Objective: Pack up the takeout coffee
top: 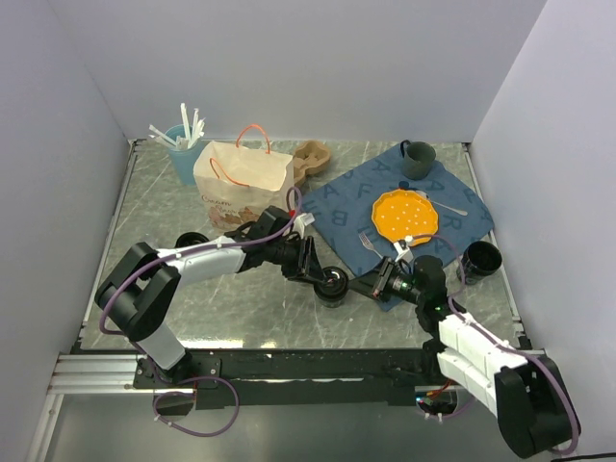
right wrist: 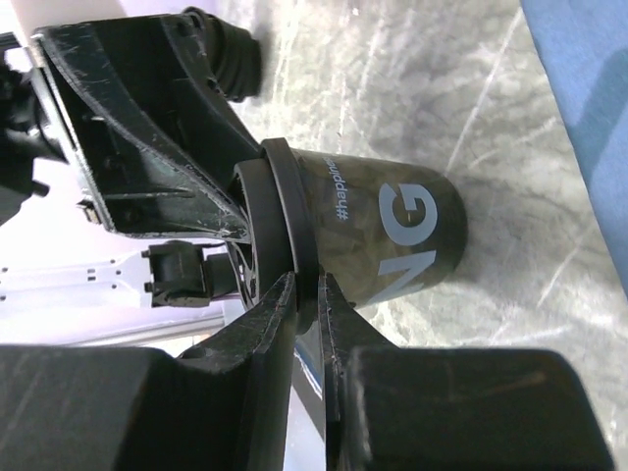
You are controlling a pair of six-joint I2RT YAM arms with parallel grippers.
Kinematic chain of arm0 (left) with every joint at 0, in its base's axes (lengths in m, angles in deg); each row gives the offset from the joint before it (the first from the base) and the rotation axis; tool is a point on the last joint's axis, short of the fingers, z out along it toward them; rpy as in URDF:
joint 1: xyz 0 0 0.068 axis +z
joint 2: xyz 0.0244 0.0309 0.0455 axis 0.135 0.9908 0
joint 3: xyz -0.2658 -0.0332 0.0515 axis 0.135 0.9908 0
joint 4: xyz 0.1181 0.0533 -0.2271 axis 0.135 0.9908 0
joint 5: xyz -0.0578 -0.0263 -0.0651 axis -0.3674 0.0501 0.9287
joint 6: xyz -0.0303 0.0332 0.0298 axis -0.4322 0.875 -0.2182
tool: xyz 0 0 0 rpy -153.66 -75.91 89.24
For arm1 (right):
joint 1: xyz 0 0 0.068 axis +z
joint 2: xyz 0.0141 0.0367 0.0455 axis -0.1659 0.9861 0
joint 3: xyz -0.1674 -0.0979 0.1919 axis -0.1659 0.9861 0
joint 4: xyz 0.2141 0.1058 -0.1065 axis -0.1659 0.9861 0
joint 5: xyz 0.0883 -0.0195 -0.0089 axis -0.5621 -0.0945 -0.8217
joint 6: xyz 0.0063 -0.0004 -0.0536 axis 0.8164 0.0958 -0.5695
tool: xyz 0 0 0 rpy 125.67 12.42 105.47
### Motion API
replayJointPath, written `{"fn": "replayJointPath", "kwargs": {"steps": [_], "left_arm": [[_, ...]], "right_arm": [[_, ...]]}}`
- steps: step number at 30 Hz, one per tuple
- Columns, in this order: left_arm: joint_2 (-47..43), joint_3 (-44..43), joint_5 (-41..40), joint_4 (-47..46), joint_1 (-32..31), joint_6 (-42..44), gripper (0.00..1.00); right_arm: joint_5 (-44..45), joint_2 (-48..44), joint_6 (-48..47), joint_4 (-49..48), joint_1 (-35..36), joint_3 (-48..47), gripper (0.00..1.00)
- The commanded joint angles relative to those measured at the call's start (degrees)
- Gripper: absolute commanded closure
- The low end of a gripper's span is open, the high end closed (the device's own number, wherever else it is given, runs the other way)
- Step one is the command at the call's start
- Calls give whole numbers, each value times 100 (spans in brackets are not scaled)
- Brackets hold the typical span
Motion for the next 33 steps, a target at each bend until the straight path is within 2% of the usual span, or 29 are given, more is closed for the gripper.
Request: {"fn": "replayJointPath", "kwargs": {"steps": [1,5,10,13,24,33], "left_arm": [[866,661,-1455,1524,-89,424,58],[840,618,-1508,1542,-89,406,58],[673,477,-1543,1612,-89,397,58],[594,363,-1543,1665,-89,432,57],[743,20,-1719,1911,-89,740,57],[822,37,-1692,1911,-89,740,57]], "right_arm": [[315,894,-353,162,72,597,81],[140,818,-397,530,37,448,76],[586,-526,-968,2978,28,-842,59],[605,-476,-1206,3422,19,-1388,58],[587,675,-1865,3398,-51,-2408,61],[95,1186,-1690,2520,-60,-2128,68]]}}
